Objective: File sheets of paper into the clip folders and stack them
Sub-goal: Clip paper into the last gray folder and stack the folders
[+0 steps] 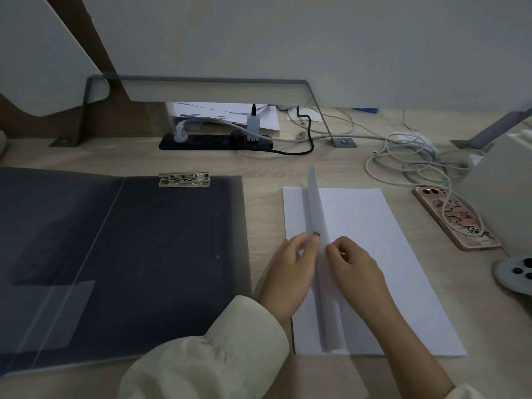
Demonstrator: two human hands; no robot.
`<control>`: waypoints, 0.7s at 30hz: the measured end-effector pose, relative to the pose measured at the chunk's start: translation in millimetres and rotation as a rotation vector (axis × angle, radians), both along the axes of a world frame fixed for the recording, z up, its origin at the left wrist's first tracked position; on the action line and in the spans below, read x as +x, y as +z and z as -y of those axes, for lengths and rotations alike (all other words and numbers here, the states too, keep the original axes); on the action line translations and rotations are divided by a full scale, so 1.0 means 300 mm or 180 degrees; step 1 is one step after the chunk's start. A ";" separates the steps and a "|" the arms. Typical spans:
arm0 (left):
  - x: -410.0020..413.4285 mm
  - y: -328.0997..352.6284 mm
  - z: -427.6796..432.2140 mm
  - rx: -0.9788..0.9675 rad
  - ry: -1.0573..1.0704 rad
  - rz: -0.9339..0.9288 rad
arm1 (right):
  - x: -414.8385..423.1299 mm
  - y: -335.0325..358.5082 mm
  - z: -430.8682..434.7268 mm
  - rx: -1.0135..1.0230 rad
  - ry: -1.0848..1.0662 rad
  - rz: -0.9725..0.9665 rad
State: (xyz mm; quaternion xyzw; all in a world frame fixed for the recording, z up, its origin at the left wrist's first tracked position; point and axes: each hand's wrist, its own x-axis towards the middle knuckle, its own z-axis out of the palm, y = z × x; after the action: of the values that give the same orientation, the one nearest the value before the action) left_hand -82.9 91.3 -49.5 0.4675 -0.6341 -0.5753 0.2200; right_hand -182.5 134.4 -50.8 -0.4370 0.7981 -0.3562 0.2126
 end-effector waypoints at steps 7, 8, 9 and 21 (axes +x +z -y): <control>-0.036 0.047 0.045 -0.0295 -0.0033 0.0427 | 0.008 0.004 0.003 0.0046 0.0007 -0.0135; -0.043 0.047 0.045 -0.0126 -0.0109 0.0356 | 0.009 0.004 0.003 0.0057 -0.0012 -0.0131; -0.050 0.046 0.046 0.0071 -0.0164 0.0256 | 0.011 0.005 0.003 0.0061 -0.0025 -0.0119; -0.009 0.029 0.104 0.0072 0.0235 0.0163 | -0.005 0.063 0.017 -0.0054 0.0198 0.0115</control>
State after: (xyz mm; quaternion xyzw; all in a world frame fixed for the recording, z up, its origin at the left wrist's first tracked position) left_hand -85.7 60.0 -40.9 0.5076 -0.6153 -0.5618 0.2195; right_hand -183.9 129.5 -32.0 -0.4569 0.7771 -0.3640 0.2343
